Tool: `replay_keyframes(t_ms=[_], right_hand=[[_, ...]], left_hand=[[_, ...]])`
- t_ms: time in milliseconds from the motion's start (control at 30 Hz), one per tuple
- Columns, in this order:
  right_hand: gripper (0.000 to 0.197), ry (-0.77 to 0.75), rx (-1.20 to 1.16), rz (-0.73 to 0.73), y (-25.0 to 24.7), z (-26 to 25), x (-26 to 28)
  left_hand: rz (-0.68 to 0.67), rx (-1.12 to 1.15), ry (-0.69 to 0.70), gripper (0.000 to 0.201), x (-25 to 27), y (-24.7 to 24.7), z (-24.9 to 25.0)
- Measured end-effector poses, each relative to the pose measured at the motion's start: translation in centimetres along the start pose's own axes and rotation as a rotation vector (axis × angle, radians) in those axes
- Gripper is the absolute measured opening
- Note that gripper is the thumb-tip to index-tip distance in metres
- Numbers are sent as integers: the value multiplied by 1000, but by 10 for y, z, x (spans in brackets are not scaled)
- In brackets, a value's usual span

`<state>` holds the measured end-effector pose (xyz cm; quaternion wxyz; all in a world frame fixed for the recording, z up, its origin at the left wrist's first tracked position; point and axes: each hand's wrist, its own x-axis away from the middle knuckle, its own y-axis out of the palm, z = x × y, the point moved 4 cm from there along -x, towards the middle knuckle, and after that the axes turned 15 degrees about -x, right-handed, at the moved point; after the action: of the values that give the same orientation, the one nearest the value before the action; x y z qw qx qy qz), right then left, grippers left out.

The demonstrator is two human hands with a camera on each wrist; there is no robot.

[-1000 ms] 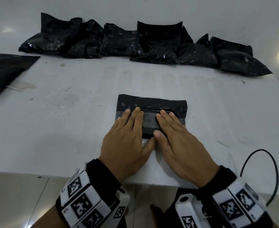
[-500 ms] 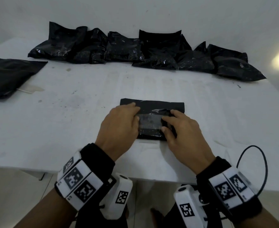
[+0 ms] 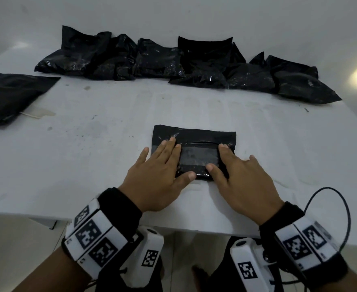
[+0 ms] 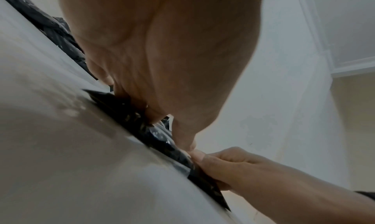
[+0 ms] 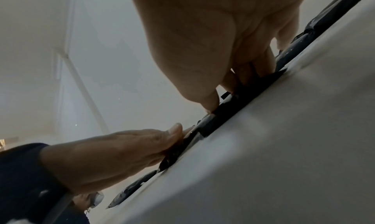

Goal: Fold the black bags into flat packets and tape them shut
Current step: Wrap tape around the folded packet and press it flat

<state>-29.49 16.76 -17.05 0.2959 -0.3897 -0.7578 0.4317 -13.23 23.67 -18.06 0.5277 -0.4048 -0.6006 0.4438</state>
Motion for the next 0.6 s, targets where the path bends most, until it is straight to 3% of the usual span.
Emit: replay_keyframes(t_ms=[133, 300, 467, 600], right_hand=[[64, 41, 69, -51, 5, 2, 2], [63, 13, 30, -46, 5, 5, 1], [61, -144, 31, 92, 9, -2, 4], [60, -134, -6, -6, 14, 6, 3]], left_hand=[[30, 32, -11, 88, 6, 4, -4], [-31, 72, -53, 88, 11, 3, -8], [-38, 22, -56, 100, 10, -3, -6], [-22, 27, -44, 94, 9, -6, -5]])
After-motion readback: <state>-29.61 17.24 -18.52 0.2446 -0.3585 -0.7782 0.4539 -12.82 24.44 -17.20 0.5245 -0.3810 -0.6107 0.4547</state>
